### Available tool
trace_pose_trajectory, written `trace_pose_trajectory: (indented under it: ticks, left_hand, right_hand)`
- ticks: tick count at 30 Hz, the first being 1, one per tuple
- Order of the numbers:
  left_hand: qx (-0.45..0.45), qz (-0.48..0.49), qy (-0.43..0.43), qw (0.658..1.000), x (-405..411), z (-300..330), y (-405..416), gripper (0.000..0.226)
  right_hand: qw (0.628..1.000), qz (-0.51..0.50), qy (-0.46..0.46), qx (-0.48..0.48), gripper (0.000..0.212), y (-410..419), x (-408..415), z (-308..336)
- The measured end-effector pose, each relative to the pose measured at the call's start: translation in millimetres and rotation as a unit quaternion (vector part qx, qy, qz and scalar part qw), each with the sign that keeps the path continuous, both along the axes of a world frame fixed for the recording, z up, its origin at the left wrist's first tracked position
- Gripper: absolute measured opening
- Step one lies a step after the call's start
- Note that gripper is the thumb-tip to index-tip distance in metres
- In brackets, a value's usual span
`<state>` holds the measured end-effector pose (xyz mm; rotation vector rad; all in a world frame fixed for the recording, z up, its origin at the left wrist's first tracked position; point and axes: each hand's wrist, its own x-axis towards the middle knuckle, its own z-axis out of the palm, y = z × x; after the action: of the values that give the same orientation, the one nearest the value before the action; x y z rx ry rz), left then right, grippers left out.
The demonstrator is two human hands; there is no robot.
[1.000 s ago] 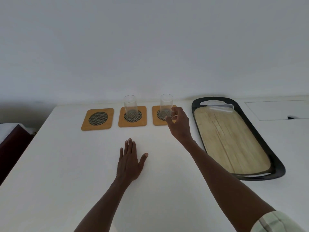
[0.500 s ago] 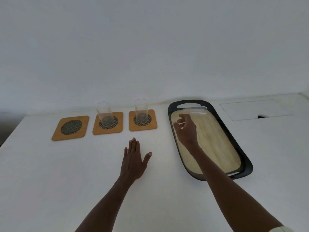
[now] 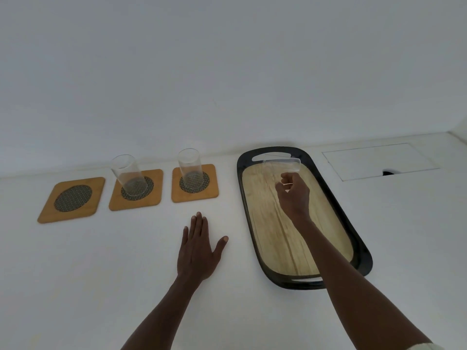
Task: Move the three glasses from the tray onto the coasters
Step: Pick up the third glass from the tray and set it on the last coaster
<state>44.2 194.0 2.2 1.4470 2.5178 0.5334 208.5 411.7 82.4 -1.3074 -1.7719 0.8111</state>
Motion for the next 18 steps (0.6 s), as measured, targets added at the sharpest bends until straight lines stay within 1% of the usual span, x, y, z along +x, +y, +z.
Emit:
trace_pose_trajectory:
  ticks: [6, 9, 13, 15, 18]
  left_hand:
    - [-0.006, 0.002, 0.007, 1.000, -0.1, -0.5, 1.0, 0.092]
    - [-0.005, 0.003, 0.008, 1.000, 0.9, -0.5, 0.6, 0.092]
    - [0.001, 0.008, 0.008, 1.000, -0.2, -2.8, 0.9, 0.094]
    - [0.003, 0.010, 0.010, 1.000, -0.3, -3.6, 1.7, 0.094]
    - [0.007, 0.012, 0.007, 1.000, -0.7, -4.0, 2.2, 0.094]
  right_hand:
    - [0.999, -0.034, -0.005, -0.004, 0.026, 27.8, 2.7, -7.2]
    - [0.999, -0.042, -0.028, 0.005, 0.029, 32.9, 1.3, -8.6]
    - [0.988, -0.017, -0.139, 0.061, 0.041, 42.5, -1.1, -3.0]
    - [0.973, 0.006, -0.214, 0.086, 0.053, 50.3, -3.3, 0.9]
    - [0.949, 0.046, -0.301, 0.084, 0.067, 61.0, -8.6, 4.3]
